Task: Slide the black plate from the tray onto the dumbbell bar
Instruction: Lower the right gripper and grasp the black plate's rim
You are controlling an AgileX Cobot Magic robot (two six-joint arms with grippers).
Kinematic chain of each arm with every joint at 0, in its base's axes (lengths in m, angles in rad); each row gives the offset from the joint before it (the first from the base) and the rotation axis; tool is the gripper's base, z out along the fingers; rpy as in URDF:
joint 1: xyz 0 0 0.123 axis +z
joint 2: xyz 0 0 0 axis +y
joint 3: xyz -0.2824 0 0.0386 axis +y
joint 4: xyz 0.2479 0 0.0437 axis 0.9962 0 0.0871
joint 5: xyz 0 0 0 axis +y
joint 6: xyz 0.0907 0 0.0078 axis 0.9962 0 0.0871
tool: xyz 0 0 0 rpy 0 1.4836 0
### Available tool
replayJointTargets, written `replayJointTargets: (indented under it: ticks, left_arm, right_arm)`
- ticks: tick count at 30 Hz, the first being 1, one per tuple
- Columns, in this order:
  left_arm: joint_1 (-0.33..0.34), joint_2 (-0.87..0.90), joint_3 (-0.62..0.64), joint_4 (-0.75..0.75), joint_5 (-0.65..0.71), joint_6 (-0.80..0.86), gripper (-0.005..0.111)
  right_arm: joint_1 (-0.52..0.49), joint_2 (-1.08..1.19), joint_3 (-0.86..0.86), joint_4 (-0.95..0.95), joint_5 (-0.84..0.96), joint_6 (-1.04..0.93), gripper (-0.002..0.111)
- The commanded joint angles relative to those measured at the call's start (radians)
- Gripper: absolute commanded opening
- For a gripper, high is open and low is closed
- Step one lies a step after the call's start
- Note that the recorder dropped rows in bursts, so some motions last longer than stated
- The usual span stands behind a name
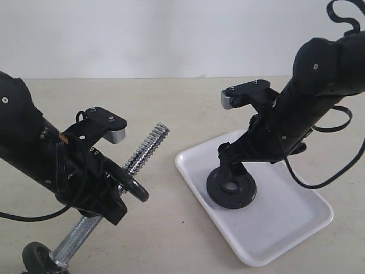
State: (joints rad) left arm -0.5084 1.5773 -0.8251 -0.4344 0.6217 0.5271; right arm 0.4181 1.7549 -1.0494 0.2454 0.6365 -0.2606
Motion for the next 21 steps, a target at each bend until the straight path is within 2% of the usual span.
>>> replayJointTargets:
  ticks: [1,9,21]
  left_arm:
    - [-0.004,-0.045,-0.023,-0.072,-0.053,-0.003,0.004]
    - [-0.004,-0.045,-0.023,-0.073,-0.045,-0.003,0.004]
    - [-0.004,-0.045,-0.023,-0.073,-0.049,-0.003,0.004]
  right_arm:
    - [0.0,0.035,-0.023,0.056,-0.029,-0.003,0.094]
    - [0.08,0.14,-0.047,0.026,-0.082,-0.025,0.094]
    - [0.08,0.143,-0.061,-0.066,-0.073,0.0,0.094]
